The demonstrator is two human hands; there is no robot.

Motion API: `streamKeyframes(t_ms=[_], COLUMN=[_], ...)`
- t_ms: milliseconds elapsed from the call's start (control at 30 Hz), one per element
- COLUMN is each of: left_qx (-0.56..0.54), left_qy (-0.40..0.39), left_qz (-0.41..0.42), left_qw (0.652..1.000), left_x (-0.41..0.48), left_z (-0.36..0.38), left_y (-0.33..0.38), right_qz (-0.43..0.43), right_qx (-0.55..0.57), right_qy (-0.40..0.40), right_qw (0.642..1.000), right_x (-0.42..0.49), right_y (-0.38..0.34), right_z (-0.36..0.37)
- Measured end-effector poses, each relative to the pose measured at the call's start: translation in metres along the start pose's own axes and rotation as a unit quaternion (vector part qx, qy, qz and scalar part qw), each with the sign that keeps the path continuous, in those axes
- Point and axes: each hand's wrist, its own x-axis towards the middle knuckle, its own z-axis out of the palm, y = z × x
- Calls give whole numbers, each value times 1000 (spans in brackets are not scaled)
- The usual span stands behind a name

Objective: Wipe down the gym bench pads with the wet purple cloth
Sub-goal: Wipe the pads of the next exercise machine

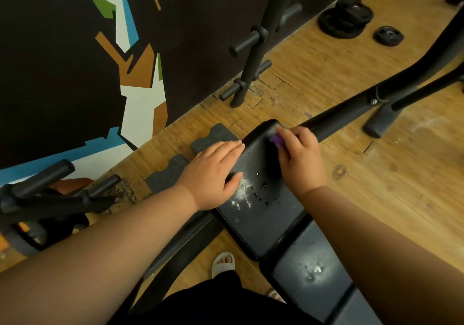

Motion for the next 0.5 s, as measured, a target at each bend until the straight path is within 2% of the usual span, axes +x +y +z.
streamKeyframes(t_ms=[67,100,233,367,500], left_qx=[-6,-6,3,8,10], left_qy=[-1,-2,4,-1,-3], left_qz=[3,6,11,21,27], left_qw=[1000,1000,1000,1000,1000], left_x=[1,1,0,1,1], left_z=[-1,-1,-1,0,1], left_y=[-1,-1,-2,-3,-5], right_qz=[57,60,-8,-35,-92], right_qx=[37,48,19,-15,12], right_qy=[-7,-15,-9,-28,11], right_qw=[998,997,1000,999,996], right_x=[13,15,-1,-26,-15], right_y=[-4,-6,-15,-3,-3], right_z=[2,5,21,24,23])
